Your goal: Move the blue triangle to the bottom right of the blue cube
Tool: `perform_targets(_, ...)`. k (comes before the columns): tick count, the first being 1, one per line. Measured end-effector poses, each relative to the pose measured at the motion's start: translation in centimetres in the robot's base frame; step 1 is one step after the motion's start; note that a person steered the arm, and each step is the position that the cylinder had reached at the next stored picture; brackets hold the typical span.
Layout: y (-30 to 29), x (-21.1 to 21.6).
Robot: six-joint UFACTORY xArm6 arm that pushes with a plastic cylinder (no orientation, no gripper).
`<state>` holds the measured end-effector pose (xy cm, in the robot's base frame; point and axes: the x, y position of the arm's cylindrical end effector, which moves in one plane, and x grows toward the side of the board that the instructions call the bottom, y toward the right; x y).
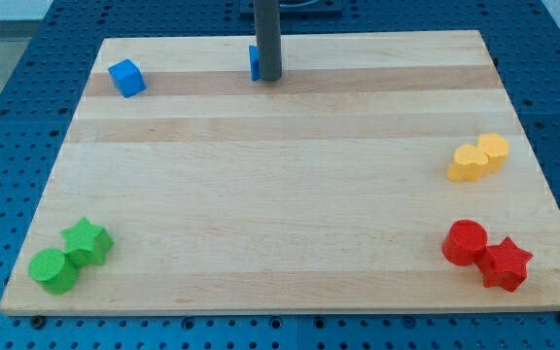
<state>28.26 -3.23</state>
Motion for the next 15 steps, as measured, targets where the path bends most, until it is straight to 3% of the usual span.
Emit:
perform_targets(2, 3.7, -1.9)
perform_targets(4, 0.1, -4.3)
perform_targets(8, -8.5, -1.3)
perform_targets(9, -8.1, -2.8)
perform_targets(10, -2.9, -6.6)
perform_targets(11, 0.9, -6.7)
perform_targets(13, -1.0, -1.1)
perform_targets(15, -1.4, -0.5)
